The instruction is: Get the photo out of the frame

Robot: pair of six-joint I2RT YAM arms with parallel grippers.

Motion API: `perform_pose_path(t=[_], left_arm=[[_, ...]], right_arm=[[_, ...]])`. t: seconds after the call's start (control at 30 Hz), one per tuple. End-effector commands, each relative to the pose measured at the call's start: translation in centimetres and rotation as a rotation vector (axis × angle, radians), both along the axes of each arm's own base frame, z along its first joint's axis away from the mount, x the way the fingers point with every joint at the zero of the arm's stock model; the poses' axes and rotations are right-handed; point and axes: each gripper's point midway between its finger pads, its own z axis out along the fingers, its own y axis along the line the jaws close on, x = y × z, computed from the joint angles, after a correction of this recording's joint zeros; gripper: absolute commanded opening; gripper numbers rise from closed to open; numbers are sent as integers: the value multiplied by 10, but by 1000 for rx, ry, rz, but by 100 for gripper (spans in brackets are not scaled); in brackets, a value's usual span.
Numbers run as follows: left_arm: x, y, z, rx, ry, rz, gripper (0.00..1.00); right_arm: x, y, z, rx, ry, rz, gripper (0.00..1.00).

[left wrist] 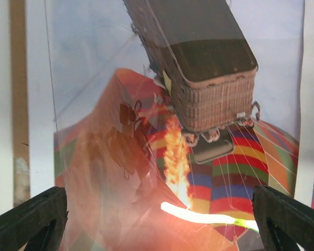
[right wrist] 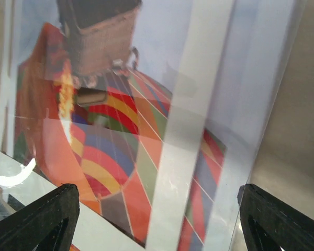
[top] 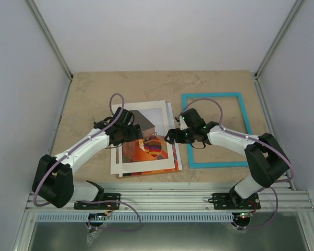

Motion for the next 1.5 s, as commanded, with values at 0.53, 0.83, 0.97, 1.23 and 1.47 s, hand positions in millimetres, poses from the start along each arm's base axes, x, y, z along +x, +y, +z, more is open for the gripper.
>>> perform_pose_path(t=[0.53,0.83,0.97,1.23,1.47], left_arm=[[4,41,-5,116,-10,85,100],[23,77,-2,176,-36,163,100],[30,89,-12,233,-9,183,100],[34,105,-18,291,0,224,100],[31,102,-5,262,-17,218,100]], right_arm=[[-11,30,3,63,28,45,83],[2,57,2,66,16,63,83],[4,59,-3,29,9,55,83],[7,44,-11,-46,-9,16,84],[9,20,-1,-89,-44,-5,86]])
